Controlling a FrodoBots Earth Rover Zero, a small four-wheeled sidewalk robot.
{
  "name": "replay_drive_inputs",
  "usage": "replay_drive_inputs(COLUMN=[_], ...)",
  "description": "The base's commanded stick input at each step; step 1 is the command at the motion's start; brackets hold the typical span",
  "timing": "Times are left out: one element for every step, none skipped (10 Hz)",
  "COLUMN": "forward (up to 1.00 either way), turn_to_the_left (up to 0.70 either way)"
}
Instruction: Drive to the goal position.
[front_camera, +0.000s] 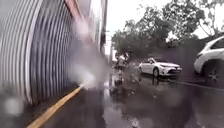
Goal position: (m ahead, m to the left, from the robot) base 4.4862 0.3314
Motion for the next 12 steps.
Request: replay_drive_inputs(forward=[1.0, 1.0, 1.0, 1.0, 1.0, 1.0, 1.0, 1.0, 1.0, 1.0, 1.0, 1.0], turn_to_the_left=[0.0, 0.0, 0.0, 0.0, 0.0, 0.0, 0.0, 0.0, 0.0, 0.0, 0.0, 0.0])
